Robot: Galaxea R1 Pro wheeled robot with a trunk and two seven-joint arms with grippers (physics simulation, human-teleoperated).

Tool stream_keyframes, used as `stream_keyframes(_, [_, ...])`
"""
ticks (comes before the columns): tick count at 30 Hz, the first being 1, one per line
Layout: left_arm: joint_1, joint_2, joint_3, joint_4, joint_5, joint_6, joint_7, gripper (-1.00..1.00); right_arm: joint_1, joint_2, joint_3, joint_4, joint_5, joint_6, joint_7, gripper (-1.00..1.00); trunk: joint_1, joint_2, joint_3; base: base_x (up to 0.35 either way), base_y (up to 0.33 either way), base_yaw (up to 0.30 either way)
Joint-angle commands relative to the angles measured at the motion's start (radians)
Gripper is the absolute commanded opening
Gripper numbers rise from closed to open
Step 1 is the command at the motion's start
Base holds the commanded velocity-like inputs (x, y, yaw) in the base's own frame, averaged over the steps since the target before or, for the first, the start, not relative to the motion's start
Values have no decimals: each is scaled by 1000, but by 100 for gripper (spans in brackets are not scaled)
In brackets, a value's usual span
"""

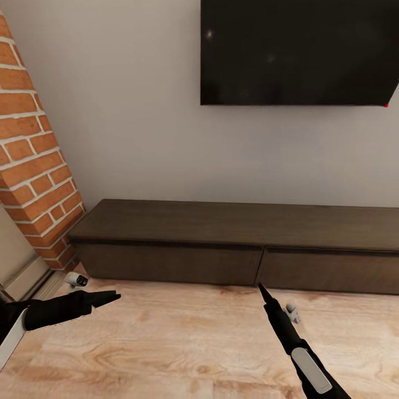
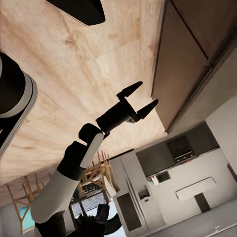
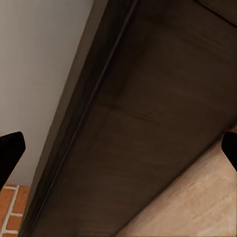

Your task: Place each of the two pumpkins and all three candles from the living room inside a cabinet in the living room (use any cabinet), then make sure every cabinet is closed, and position the cauldron so it is next to a table in the living room.

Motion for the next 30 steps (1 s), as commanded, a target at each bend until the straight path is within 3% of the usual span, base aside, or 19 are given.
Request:
stream_keyframes(1, [0,0,0,0,2,10,-1,100,-1,-1,7,1,-9,-8,2,100,0,0,-1,290,-11,0])
stream_keyframes(10, [0,1,0,0,4,9,-3,100,-1,-1,8,1,-20,-6,44,100,0,0,-1,209,-3,0])
stream_keyframes(18, [0,-7,-1,1,1,9,-3,100,-1,-1,11,1,-174,-4,130,100,0,0,-1,50,0,0])
stream_keyframes(30, [0,-7,-1,2,2,9,-3,100,-1,-1,10,15,-209,-2,157,100,0,0,-1,104,-4,0])
